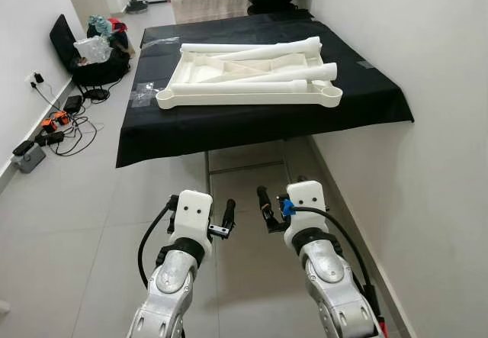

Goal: Building children table

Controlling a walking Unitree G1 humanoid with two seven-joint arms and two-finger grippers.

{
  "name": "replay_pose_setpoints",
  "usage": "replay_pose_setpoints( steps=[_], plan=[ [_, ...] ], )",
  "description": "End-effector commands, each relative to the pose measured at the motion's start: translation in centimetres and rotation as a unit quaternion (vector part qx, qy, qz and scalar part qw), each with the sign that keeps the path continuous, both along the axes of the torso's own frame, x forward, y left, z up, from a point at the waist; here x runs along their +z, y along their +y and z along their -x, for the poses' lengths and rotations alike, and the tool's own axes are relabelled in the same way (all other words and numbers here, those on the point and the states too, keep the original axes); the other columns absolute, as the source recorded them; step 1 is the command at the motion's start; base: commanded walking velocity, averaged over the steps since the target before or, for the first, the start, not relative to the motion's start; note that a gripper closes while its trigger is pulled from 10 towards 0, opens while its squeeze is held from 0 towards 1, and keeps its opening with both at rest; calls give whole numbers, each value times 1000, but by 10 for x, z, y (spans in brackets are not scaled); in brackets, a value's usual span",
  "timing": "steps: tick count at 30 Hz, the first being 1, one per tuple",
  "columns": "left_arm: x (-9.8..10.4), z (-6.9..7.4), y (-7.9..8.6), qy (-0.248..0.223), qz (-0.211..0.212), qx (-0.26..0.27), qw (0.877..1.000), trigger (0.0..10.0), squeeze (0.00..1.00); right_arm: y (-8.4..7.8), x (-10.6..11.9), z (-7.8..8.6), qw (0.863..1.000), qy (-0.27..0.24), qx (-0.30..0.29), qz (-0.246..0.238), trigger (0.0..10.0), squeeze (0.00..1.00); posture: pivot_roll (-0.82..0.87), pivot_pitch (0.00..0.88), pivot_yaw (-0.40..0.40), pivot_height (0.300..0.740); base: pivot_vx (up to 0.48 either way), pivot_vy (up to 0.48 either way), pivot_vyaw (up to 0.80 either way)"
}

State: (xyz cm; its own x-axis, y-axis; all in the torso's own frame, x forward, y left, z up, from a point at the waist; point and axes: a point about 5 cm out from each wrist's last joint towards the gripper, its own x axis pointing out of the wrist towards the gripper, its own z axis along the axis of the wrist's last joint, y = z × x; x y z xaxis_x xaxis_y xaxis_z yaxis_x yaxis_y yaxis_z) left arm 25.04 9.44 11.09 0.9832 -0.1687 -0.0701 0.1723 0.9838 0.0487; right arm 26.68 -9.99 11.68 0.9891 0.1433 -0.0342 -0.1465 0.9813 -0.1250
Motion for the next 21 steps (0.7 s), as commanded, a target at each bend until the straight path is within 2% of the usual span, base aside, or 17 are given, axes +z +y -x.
replay_pose_setpoints(
  steps=[1, 4, 8, 9, 12, 21],
  plan=[
    [2, 1, 6, -4, -10, 15, 1000, 10000, 0, -1, 5, -2, 1000, -20, -3, 4, 10000, 0, -24, 0, 17, 740, 0, 0, 0],
    [4, 0, 11, -14, -18, 31, 999, 10000, 0, -1, 6, 0, 1000, -17, 12, 18, 10000, 0, -26, 0, 18, 740, 0, 0, 0],
    [4, -2, 14, -11, -7, 41, 999, 10000, 0, -6, 11, 0, 1000, -25, 1, 3, 10000, 0, -17, 0, 7, 740, 0, 0, 0],
    [4, -2, 13, -10, 4, 32, 999, 10000, 0, -8, 12, 0, 1000, -29, -7, -4, 10000, 0, -20, 0, 10, 740, 0, 0, 0],
    [5, 0, 9, -22, -8, 9, 1000, 10000, 0, -9, 10, 0, 999, -28, -10, -11, 10000, 0, -18, 0, 12, 740, 0, 0, 0],
    [5, 1, 7, -23, -9, 3, 1000, 10000, 0, -8, 7, 2, 999, -26, -10, -15, 10000, 0, -11, 0, 14, 740, 0, 0, 0]
  ],
)
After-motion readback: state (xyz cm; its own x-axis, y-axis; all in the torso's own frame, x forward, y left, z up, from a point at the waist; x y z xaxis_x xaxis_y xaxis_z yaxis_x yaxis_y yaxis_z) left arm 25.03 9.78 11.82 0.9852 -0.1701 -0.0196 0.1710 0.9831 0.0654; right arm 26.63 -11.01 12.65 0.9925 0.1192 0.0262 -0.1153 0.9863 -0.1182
